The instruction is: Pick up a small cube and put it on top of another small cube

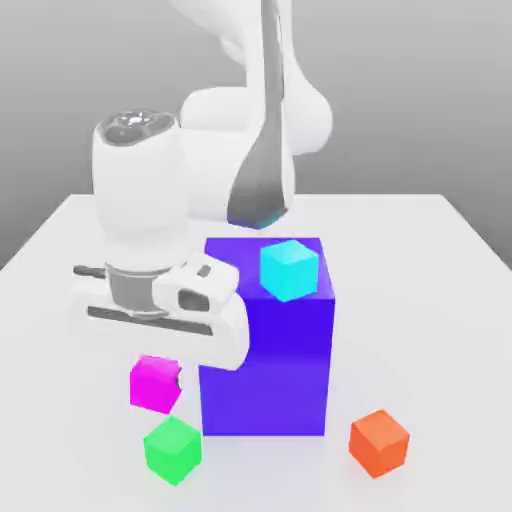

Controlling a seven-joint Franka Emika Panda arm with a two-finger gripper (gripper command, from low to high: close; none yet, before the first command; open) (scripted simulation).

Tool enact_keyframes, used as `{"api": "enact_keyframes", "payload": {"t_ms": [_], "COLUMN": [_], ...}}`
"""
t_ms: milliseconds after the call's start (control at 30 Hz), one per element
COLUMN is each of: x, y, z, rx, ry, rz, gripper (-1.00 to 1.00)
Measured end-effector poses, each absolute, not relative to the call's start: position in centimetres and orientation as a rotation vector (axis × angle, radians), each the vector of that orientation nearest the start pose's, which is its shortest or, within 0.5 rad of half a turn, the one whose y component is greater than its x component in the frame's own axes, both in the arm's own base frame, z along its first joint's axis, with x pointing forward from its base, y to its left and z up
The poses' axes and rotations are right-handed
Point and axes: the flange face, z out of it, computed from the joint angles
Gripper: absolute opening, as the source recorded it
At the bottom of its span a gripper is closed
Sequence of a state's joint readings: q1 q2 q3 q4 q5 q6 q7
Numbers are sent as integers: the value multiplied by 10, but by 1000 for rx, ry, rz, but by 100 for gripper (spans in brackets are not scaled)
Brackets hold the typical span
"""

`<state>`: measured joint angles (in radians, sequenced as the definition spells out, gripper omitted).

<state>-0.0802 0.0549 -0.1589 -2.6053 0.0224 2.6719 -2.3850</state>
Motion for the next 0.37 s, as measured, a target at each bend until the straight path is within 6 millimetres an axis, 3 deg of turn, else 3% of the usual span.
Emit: {"api": "enact_keyframes", "payload": {"t_ms": [300,333,367], "x": [425,424,424], "y": [-105,-104,-104], "z": [183,179,179], "rx": [1520,1519,1519], "ry": [2745,2747,2747], "rz": [4,2,2], "gripper": [-100,100,100]}}
